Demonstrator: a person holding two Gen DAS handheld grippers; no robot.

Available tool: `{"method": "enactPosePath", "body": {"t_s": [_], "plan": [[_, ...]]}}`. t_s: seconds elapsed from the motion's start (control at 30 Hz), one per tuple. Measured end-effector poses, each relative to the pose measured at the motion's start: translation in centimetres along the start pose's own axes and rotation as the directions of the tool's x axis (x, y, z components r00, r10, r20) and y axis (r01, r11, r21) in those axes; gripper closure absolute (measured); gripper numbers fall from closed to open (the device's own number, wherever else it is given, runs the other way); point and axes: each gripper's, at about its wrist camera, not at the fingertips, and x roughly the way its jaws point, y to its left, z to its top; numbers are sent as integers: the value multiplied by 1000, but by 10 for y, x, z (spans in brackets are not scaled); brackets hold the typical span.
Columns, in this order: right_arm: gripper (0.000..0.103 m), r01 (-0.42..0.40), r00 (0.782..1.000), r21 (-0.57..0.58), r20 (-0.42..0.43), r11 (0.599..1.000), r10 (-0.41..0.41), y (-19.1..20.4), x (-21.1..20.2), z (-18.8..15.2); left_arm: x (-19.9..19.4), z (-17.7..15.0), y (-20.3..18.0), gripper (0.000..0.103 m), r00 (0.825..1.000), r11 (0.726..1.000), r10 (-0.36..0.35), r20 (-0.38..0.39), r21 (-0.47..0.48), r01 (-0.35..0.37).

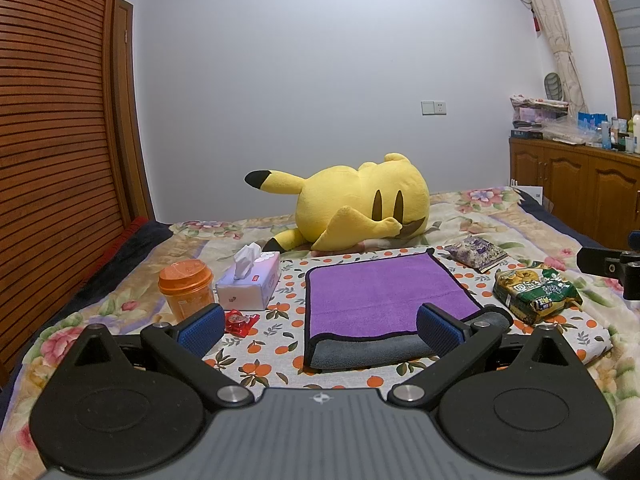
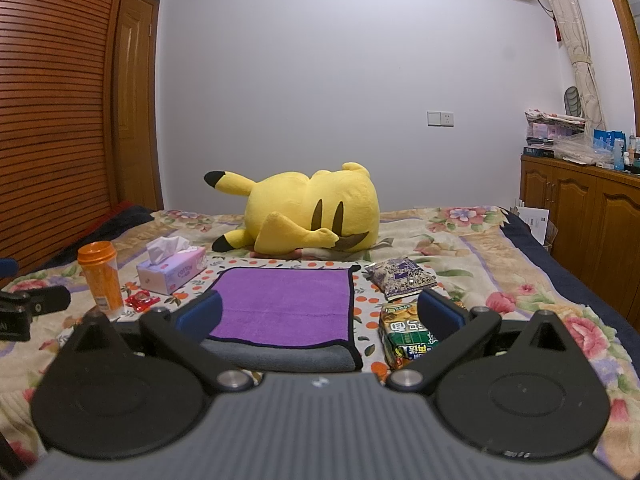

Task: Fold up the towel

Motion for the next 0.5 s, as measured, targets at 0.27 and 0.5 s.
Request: {"method": "enactPosePath", "body": {"t_s": [0.27,0.5], "plan": [[0,0,1000,0,0,1000,0,1,0,0,0,0,0,0,1000,1000,1,-1,1,-1],[0,-1,1000,0,-1,1000,1,2,0,0,0,0,0,0,1000,1000,0,-2,2,0]]}}
